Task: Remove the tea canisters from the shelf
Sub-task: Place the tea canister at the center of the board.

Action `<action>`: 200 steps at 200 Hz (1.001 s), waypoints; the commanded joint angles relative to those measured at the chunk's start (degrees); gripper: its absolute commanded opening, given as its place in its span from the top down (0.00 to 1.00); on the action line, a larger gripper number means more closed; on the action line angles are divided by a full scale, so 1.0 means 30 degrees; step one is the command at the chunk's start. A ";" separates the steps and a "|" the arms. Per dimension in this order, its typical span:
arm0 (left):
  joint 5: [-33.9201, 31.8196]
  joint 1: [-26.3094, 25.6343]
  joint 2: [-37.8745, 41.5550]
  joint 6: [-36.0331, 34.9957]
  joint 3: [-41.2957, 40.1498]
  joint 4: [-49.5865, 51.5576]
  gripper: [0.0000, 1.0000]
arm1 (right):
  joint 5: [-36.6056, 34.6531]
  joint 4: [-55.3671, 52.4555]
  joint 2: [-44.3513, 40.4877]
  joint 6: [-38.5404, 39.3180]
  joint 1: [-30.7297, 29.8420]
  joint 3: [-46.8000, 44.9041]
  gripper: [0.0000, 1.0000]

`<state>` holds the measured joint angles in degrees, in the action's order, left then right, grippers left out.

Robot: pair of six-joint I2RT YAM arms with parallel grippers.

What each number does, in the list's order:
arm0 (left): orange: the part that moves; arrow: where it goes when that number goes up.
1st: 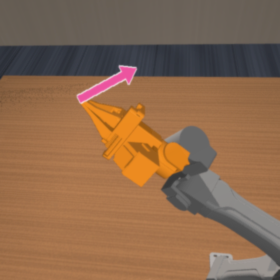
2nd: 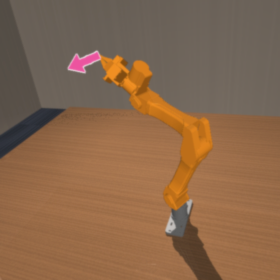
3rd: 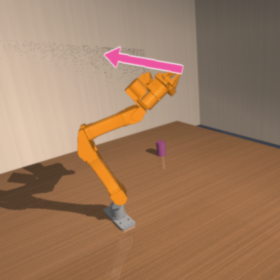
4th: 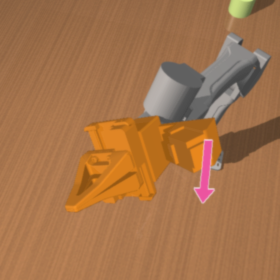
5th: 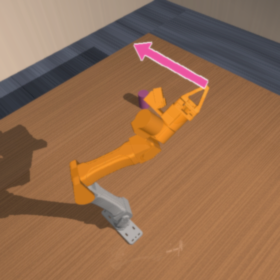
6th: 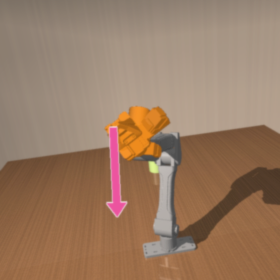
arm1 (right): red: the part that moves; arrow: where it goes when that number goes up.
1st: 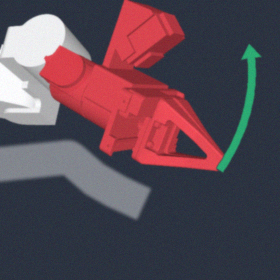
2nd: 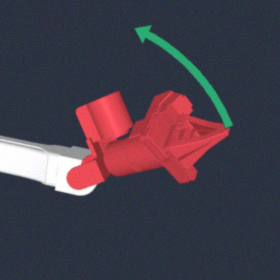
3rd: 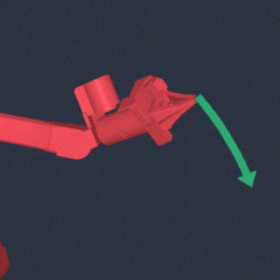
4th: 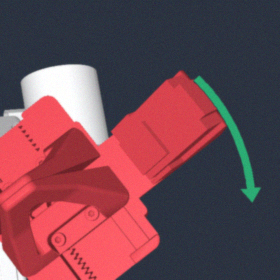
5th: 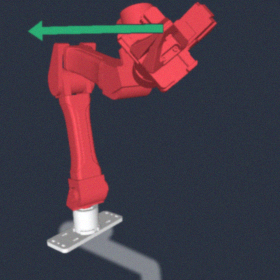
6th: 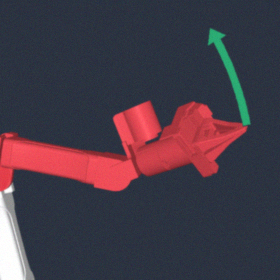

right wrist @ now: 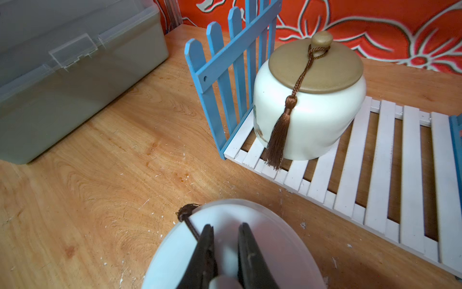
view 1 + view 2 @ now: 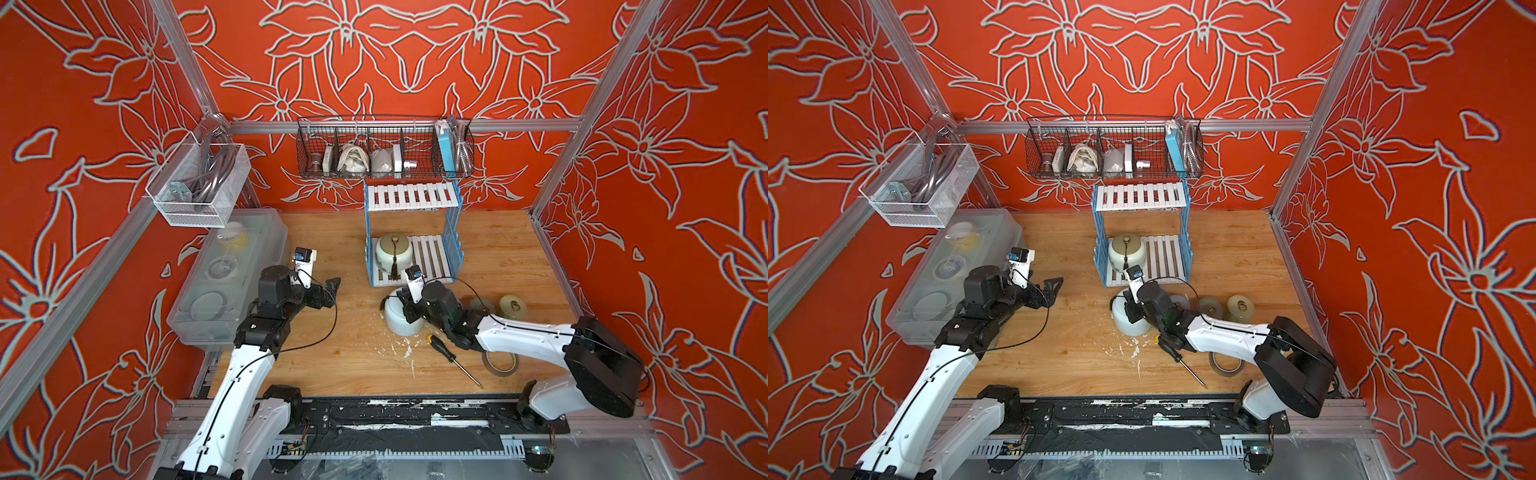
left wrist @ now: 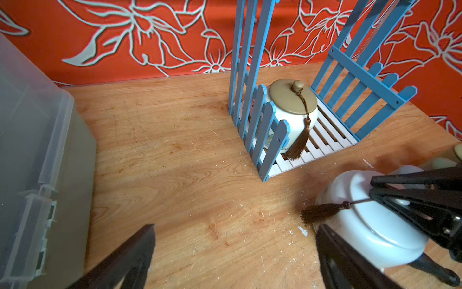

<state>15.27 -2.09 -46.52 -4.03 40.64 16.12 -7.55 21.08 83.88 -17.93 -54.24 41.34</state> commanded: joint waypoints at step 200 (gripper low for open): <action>0.4683 -0.1153 -0.1299 -0.1222 0.2530 0.1315 0.01 | -0.4715 -0.6158 -0.9750 0.1912 -0.0232 -0.1149 0.06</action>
<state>24.73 -4.60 -48.64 -5.85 46.33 20.12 -15.46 9.34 59.57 -14.76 -55.05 39.11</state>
